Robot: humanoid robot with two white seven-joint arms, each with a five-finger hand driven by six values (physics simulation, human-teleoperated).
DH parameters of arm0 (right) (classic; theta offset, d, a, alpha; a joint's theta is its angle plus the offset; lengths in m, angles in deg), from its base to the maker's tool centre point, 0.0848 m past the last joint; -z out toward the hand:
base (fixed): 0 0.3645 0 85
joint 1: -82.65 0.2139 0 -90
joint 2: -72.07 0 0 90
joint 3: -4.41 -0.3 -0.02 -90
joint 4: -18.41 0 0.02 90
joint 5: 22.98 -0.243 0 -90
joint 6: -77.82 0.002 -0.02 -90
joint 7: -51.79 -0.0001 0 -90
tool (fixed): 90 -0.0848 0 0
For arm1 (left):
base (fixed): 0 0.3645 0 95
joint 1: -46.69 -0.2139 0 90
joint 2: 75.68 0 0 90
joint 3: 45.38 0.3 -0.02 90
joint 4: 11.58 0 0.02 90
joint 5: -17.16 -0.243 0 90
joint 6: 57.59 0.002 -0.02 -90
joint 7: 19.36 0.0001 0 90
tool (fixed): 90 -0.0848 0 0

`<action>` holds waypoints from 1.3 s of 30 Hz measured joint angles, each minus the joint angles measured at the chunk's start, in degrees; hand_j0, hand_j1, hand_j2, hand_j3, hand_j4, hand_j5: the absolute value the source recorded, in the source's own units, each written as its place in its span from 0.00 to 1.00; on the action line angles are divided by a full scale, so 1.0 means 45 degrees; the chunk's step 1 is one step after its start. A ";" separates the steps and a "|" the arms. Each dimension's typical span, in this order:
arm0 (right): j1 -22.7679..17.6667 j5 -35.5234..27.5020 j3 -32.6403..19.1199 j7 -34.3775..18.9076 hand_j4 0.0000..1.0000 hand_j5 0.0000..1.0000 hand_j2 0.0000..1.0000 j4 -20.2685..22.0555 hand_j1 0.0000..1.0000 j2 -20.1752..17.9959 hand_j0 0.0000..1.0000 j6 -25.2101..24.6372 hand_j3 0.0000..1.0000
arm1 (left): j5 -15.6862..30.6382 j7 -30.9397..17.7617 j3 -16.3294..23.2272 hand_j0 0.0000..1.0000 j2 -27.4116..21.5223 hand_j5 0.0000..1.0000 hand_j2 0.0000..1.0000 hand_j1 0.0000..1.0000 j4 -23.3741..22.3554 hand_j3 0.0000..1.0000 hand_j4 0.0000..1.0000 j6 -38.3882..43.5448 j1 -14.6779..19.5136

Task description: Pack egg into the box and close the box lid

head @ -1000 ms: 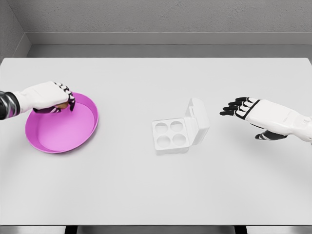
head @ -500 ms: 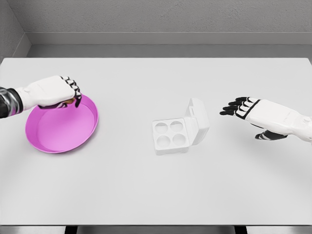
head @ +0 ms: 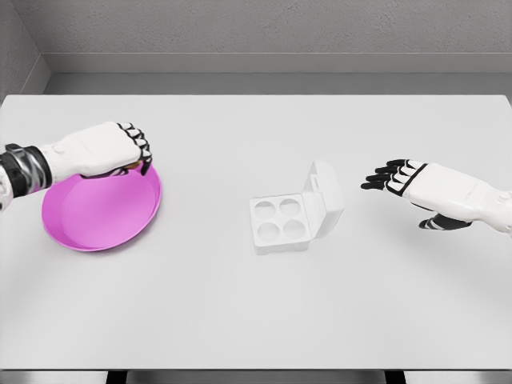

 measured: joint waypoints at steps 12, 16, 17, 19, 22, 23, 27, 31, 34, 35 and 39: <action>0.0000 -0.0002 0.0000 0.0000 1.00 1.00 1.00 0.0000 1.00 -0.0005 1.00 0.0000 1.00 | -0.0061 0.0000 0.0135 0.37 0.0714 0.37 0.37 0.37 0.0848 0.37 0.37 -0.0049 -0.0137; 0.0000 -0.0002 0.0000 0.0000 1.00 1.00 1.00 0.0000 1.00 0.0002 1.00 0.0000 1.00 | -0.0065 -0.0001 0.0171 0.37 0.0897 0.37 0.37 0.37 0.1035 0.37 0.37 -0.0060 -0.0215; 0.0000 -0.0002 0.0000 0.0000 1.00 1.00 1.00 0.0000 1.00 0.0002 1.00 0.0000 1.00 | -0.0061 0.0000 0.0183 0.37 0.0947 0.37 0.37 0.37 0.1058 0.37 0.37 -0.0062 -0.0234; 0.0000 -0.0002 0.0000 0.0000 1.00 1.00 1.00 0.0000 1.00 0.0003 1.00 0.0000 1.00 | -0.0060 -0.0001 0.0205 0.36 0.1061 0.36 0.36 0.36 0.1090 0.36 0.36 -0.0068 -0.0234; 0.0000 -0.0002 0.0000 0.0000 1.00 1.00 1.00 0.0001 1.00 0.0004 1.00 0.0000 1.00 | -0.0070 -0.0002 0.0267 0.36 0.1266 0.36 0.36 0.36 0.1242 0.36 0.36 -0.0071 -0.0234; 0.0000 -0.0002 0.0000 0.0000 1.00 1.00 1.00 0.0001 1.00 0.0001 1.00 0.0000 1.00 | -0.0075 -0.0001 0.0290 0.36 0.1346 0.36 0.36 0.36 0.1277 0.36 0.36 -0.0071 -0.0234; 0.0000 -0.0002 -0.0007 0.0000 1.00 1.00 1.00 0.0000 1.00 0.0000 1.00 0.0000 1.00 | -0.0086 -0.0002 0.0388 0.36 0.1643 0.36 0.36 0.36 0.1355 0.36 0.36 -0.0071 -0.0234; 0.0000 -0.0002 -0.0016 -0.0009 1.00 1.00 1.00 0.0000 1.00 0.0002 1.00 0.0000 1.00 | -0.0097 -0.0002 0.0542 0.36 0.1861 0.36 0.36 0.36 0.1404 0.36 0.36 -0.0081 -0.0234; 0.0000 -0.0001 -0.0018 -0.0021 1.00 1.00 1.00 0.0000 1.00 0.0002 1.00 0.0000 1.00 | -0.0094 -0.0002 0.0683 0.36 0.2017 0.36 0.36 0.36 0.1509 0.36 0.36 -0.0085 -0.0215; 0.0000 0.0000 -0.0019 -0.0025 1.00 1.00 1.00 0.0000 1.00 0.0001 1.00 0.0000 1.00 | -0.0094 -0.0003 0.0710 0.36 0.2066 0.36 0.36 0.36 0.1548 0.36 0.36 -0.0087 -0.0215; 0.0000 0.0013 -0.0020 -0.0035 1.00 1.00 1.00 0.0000 1.00 -0.0002 1.00 0.0000 1.00 | -0.0096 -0.0003 0.0828 0.36 0.2318 0.36 0.36 0.36 0.1750 0.36 0.36 -0.0091 -0.0215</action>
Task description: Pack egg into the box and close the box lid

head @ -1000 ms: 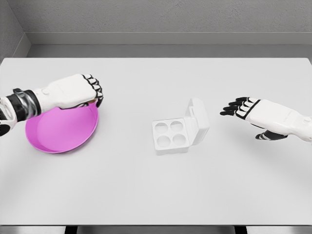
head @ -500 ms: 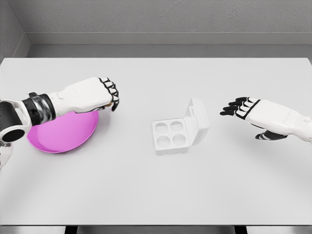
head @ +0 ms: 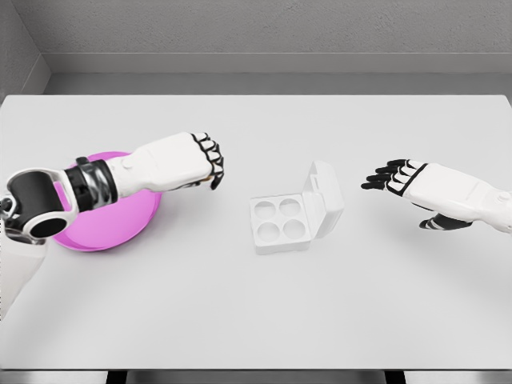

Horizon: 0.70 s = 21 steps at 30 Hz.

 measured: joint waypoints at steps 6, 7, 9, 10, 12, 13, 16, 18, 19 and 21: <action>0.0000 0.0004 0.0007 -0.0004 1.00 1.00 1.00 0.0000 1.00 0.0005 1.00 0.0000 1.00 | 0.0002 0.0000 0.0208 0.35 0.0354 0.35 0.35 0.35 0.0223 0.35 0.35 0.0000 -0.0020; 0.0000 0.0004 0.0006 -0.0004 1.00 1.00 1.00 0.0000 1.00 0.0006 1.00 0.0000 1.00 | 0.0003 0.0000 0.0242 0.35 0.0406 0.35 0.35 0.35 0.0238 0.35 0.35 0.0000 -0.0020; 0.0000 0.0004 0.0006 -0.0004 1.00 1.00 1.00 0.0000 1.00 0.0000 1.00 0.0000 1.00 | 0.0003 0.0000 0.0302 0.35 0.0474 0.35 0.35 0.35 0.0286 0.35 0.35 0.0000 -0.0020; 0.0000 0.0004 0.0006 -0.0004 1.00 1.00 1.00 0.0000 1.00 -0.0004 1.00 0.0000 1.00 | 0.0003 -0.0001 0.0337 0.35 0.0497 0.35 0.35 0.35 0.0301 0.35 0.35 0.0000 0.0000; 0.0000 0.0004 0.0006 -0.0004 1.00 1.00 1.00 0.0000 1.00 -0.0008 1.00 0.0000 1.00 | -0.0003 0.0000 0.0398 0.34 0.0596 0.34 0.34 0.34 0.0313 0.34 0.34 0.0000 0.0000; 0.0000 0.0004 0.0006 -0.0004 1.00 1.00 1.00 0.0000 1.00 -0.0010 1.00 0.0000 1.00 | -0.0006 0.0001 0.0428 0.34 0.0640 0.34 0.34 0.34 0.0315 0.34 0.34 0.0000 0.0000; 0.0000 0.0004 0.0005 -0.0005 1.00 1.00 1.00 0.0000 1.00 -0.0012 1.00 0.0000 1.00 | -0.0121 -0.0002 0.0486 0.34 0.0876 0.34 0.34 0.34 0.0316 0.34 0.34 0.0000 0.0020; 0.0000 0.0004 0.0006 -0.0005 1.00 1.00 1.00 0.0000 1.00 -0.0013 1.00 0.0000 1.00 | -0.0197 -0.0002 0.0509 0.34 0.1049 0.34 0.34 0.34 0.0316 0.34 0.34 0.0001 0.0020; 0.0000 0.0004 0.0008 -0.0004 1.00 1.00 1.00 0.0000 1.00 -0.0013 1.00 0.0000 1.00 | -0.0232 -0.0002 0.0547 0.34 0.1112 0.34 0.34 0.34 0.0317 0.34 0.34 0.0002 0.0020; 0.0000 0.0004 0.0009 -0.0004 1.00 1.00 1.00 0.0000 1.00 -0.0013 1.00 0.0000 1.00 | -0.0278 -0.0002 0.0615 0.33 0.1239 0.33 0.33 0.33 0.0312 0.33 0.33 0.0001 0.0020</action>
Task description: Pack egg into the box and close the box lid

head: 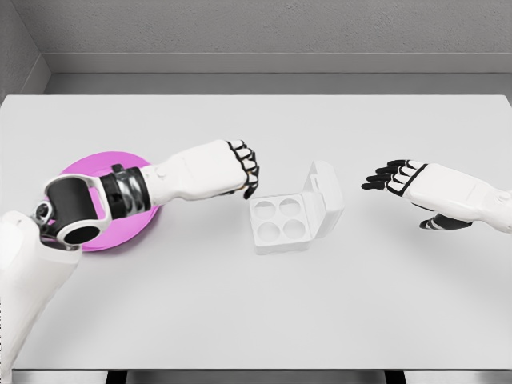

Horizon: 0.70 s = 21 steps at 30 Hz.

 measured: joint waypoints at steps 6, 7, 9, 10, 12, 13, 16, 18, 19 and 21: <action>0.0000 0.0000 0.0001 0.0000 1.00 1.00 1.00 0.0000 1.00 0.0005 1.00 0.0000 1.00 | -0.0061 -0.0002 0.0074 0.33 0.0358 0.33 0.33 0.33 -0.0038 0.33 0.33 -0.0001 0.0019; 0.0000 0.0000 0.0003 0.0000 1.00 1.00 1.00 0.0000 1.00 0.0009 1.00 0.0000 1.00 | -0.0066 -0.0001 0.0082 0.33 0.0415 0.33 0.33 0.33 -0.0057 0.33 0.33 -0.0001 0.0000; 0.0000 0.0000 -0.0001 -0.0001 1.00 1.00 1.00 0.0000 1.00 0.0014 1.00 0.0000 1.00 | -0.0100 0.0001 0.0142 0.33 0.0519 0.33 0.33 0.33 -0.0085 0.33 0.33 0.0001 0.0020; 0.0000 0.0000 0.0000 -0.0001 1.00 1.00 1.00 0.0000 1.00 0.0016 1.00 0.0000 1.00 | -0.0157 0.0001 0.0205 0.33 0.0567 0.33 0.33 0.33 -0.0098 0.33 0.33 0.0006 0.0039; 0.0000 0.0000 -0.0003 -0.0001 1.00 1.00 1.00 0.0000 1.00 0.0015 1.00 0.0000 1.00 | -0.0246 0.0000 0.0294 0.33 0.0680 0.33 0.33 0.33 -0.0120 0.33 0.33 0.0011 0.0039; 0.0000 0.0000 -0.0004 -0.0001 1.00 1.00 1.00 0.0000 1.00 0.0010 1.00 0.0000 1.00 | -0.0277 0.0000 0.0339 0.33 0.0719 0.33 0.33 0.33 -0.0128 0.33 0.33 0.0014 0.0039; 0.0000 0.0000 -0.0006 -0.0001 1.00 1.00 1.00 0.0000 1.00 0.0004 1.00 0.0000 1.00 | -0.0347 -0.0001 0.0442 0.33 0.0806 0.33 0.33 0.33 -0.0151 0.33 0.33 0.0026 0.0039; 0.0000 0.0000 -0.0008 -0.0001 1.00 1.00 1.00 0.0000 1.00 0.0002 1.00 0.0000 1.00 | -0.0364 0.0000 0.0490 0.33 0.0882 0.33 0.33 0.33 -0.0164 0.33 0.33 0.0033 0.0059; 0.0000 0.0000 -0.0007 -0.0001 1.00 1.00 1.00 0.0000 1.00 0.0001 1.00 0.0000 1.00 | -0.0369 -0.0001 0.0507 0.33 0.0936 0.33 0.33 0.33 -0.0181 0.33 0.33 0.0033 0.0059; 0.0000 0.0000 -0.0006 -0.0001 1.00 1.00 1.00 0.0000 1.00 0.0001 1.00 0.0000 1.00 | -0.0358 0.0000 0.0524 0.33 0.1029 0.33 0.33 0.33 -0.0218 0.33 0.33 0.0036 0.0059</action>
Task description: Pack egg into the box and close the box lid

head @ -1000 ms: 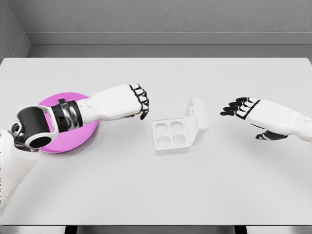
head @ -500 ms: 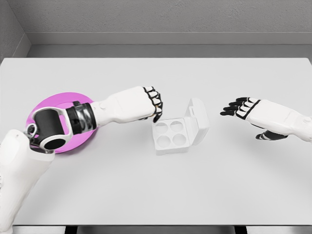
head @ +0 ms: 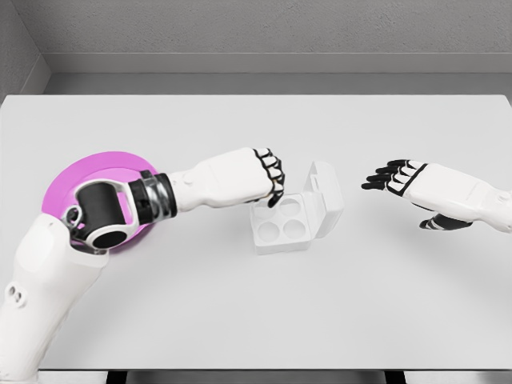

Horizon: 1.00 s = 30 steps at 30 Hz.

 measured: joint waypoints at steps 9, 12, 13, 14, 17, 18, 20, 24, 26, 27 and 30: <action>0.0000 0.0001 0.0002 0.0002 1.00 1.00 1.00 0.0002 1.00 -0.0001 1.00 0.0000 1.00 | 0.0092 -0.0001 0.0005 0.33 0.0451 0.33 0.33 0.33 -0.0292 0.33 0.33 0.0018 -0.0078; 0.0000 0.0000 0.0009 0.0005 1.00 1.00 1.00 0.0001 1.00 -0.0001 1.00 0.0000 1.00 | 0.0110 0.0000 0.0009 0.33 0.0581 0.33 0.33 0.33 -0.0467 0.33 0.33 0.0021 -0.0078; 0.0000 -0.0002 0.0011 0.0005 1.00 1.00 1.00 0.0000 1.00 -0.0001 1.00 0.0000 1.00 | 0.0109 0.0001 0.0026 0.33 0.0615 0.33 0.33 0.33 -0.0509 0.33 0.33 0.0021 -0.0097; 0.0000 -0.0001 0.0013 0.0003 1.00 1.00 1.00 0.0000 1.00 0.0003 1.00 0.0000 1.00 | 0.0110 0.0000 0.0052 0.33 0.0658 0.33 0.33 0.33 -0.0539 0.33 0.33 0.0023 -0.0098; 0.0000 0.0000 0.0015 0.0007 1.00 1.00 1.00 0.0005 1.00 0.0013 1.00 0.0000 1.00 | 0.0115 -0.0001 0.0132 0.33 0.0736 0.33 0.33 0.33 -0.0563 0.33 0.33 0.0019 -0.0273; -0.0020 0.0000 0.0015 0.0010 1.00 1.00 1.00 0.0005 1.00 0.0015 1.00 0.0000 1.00 | 0.0122 0.0000 0.0146 0.33 0.0750 0.33 0.33 0.33 -0.0546 0.33 0.33 0.0021 -0.0332; 0.0000 0.0000 0.0014 0.0008 1.00 1.00 1.00 0.0010 1.00 0.0017 1.00 0.0000 1.00 | 0.0125 -0.0002 0.0164 0.33 0.0758 0.33 0.33 0.33 -0.0497 0.33 0.33 0.0027 -0.0469; -0.0019 -0.0002 0.0010 0.0007 1.00 1.00 1.00 0.0017 1.00 0.0004 1.00 0.0000 1.00 | 0.0149 -0.0003 0.0148 0.34 0.0751 0.34 0.34 0.34 -0.0368 0.34 0.34 0.0044 -0.0742; -0.0020 -0.0004 0.0010 0.0012 1.00 1.00 1.00 0.0017 1.00 0.0002 1.00 0.0000 1.00 | 0.0164 -0.0001 0.0121 0.34 0.0748 0.34 0.34 0.34 -0.0298 0.34 0.34 0.0062 -0.0859; -0.0020 -0.0006 0.0012 0.0013 1.00 1.00 1.00 0.0018 1.00 0.0001 1.00 0.0000 1.00 | 0.0177 -0.0001 0.0107 0.34 0.0747 0.34 0.34 0.34 -0.0277 0.34 0.34 0.0070 -0.0898; -0.0020 -0.0011 0.0009 0.0017 1.00 1.00 1.00 0.0019 1.00 0.0000 1.00 0.0000 1.00 | 0.0200 0.0001 0.0066 0.35 0.0744 0.35 0.35 0.35 -0.0244 0.35 0.35 0.0083 -0.0937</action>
